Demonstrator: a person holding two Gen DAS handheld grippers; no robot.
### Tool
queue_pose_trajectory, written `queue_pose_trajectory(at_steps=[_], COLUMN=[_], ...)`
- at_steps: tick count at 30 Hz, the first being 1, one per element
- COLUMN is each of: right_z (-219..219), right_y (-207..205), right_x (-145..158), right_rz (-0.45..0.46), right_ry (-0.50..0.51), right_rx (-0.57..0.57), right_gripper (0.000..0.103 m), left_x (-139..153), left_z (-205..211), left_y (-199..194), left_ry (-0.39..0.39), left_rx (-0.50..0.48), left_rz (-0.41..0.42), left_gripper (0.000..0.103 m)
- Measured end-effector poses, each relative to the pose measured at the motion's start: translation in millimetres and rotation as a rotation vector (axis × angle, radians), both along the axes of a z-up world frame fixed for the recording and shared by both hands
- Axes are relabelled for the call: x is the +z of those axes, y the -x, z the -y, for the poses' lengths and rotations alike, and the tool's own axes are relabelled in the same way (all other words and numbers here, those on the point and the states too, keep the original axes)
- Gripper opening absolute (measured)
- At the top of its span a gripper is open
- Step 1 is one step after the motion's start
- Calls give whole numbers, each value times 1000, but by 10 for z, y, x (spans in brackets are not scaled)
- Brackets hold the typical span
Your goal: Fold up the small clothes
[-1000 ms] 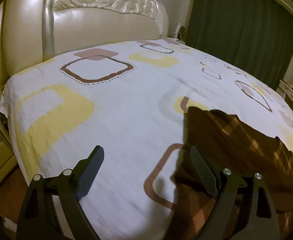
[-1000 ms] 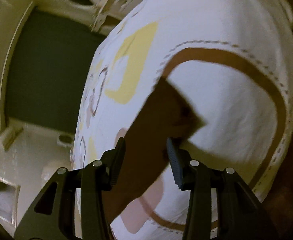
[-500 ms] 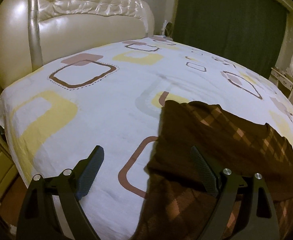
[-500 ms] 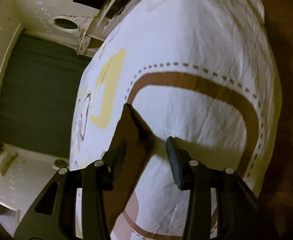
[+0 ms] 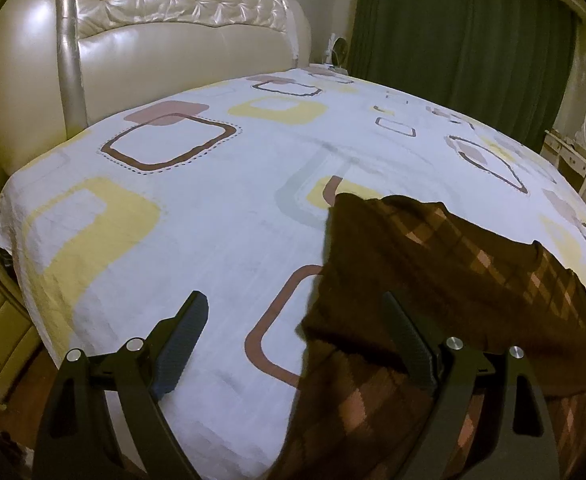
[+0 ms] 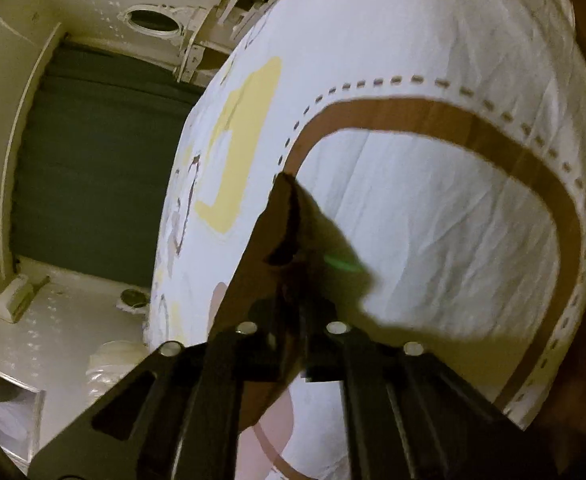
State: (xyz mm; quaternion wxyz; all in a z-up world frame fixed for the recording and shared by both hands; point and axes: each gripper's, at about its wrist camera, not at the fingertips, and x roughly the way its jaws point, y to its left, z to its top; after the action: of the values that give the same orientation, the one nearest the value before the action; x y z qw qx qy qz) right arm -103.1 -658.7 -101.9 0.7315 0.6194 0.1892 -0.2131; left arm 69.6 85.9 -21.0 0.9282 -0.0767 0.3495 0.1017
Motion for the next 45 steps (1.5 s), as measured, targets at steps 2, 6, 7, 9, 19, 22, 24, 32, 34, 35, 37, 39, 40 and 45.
queue_pose_trajectory(at_steps=[2,6,7,9,19,22,24,32,34,35,37,39,40,45], right_z=[15,19,0,-56,-1101,-1658,-1924,-3409,-3819,-3989,-4313,-4665,-4841,-5527], right_y=[-27,-100,-137,-236,-1152,-1527,-1730,-2380,-2523,-2569,-2625,-2694,-2723,-2812], right_x=[40,303,412,610,1686,1942,2020,1993,1915,1888,1783,1634,1571,1345], right_rz=[11,74,92,117,304,352,368,351,331,321,299,269,255,194], right_ry=[5,30,45,77,226,260,267,318,333,335,336,328,330,370], right_rx=[1,8,17,47,349,472,532,815,889,918,974,1036,1066,1177], right_gripper=[4,4,4,4,4,4,4,4,4,4,4,4,4,4], left_x=[-5,-5,-1,15,65,81,85,80,75,76,75,63,55,-24], left_z=[-2,-32,-38,-47,-23,-32,-47,-108,-120,-140,-182,-228,-249,-354], left_y=[-5,-9,-9,-5,10,15,13,-25,-33,-34,-45,-57,-64,-84], left_ry=[-5,2,4,9,7,11,18,28,34,43,53,60,63,87], left_rx=[3,11,12,9,-23,-33,-38,-47,-44,-42,-37,-31,-28,-3], left_rz=[-9,-23,-24,-23,-31,-31,-34,-53,-55,-54,-52,-54,-56,-69], left_gripper=[87,87,87,87,87,87,87,87,87,87,87,87,87,87])
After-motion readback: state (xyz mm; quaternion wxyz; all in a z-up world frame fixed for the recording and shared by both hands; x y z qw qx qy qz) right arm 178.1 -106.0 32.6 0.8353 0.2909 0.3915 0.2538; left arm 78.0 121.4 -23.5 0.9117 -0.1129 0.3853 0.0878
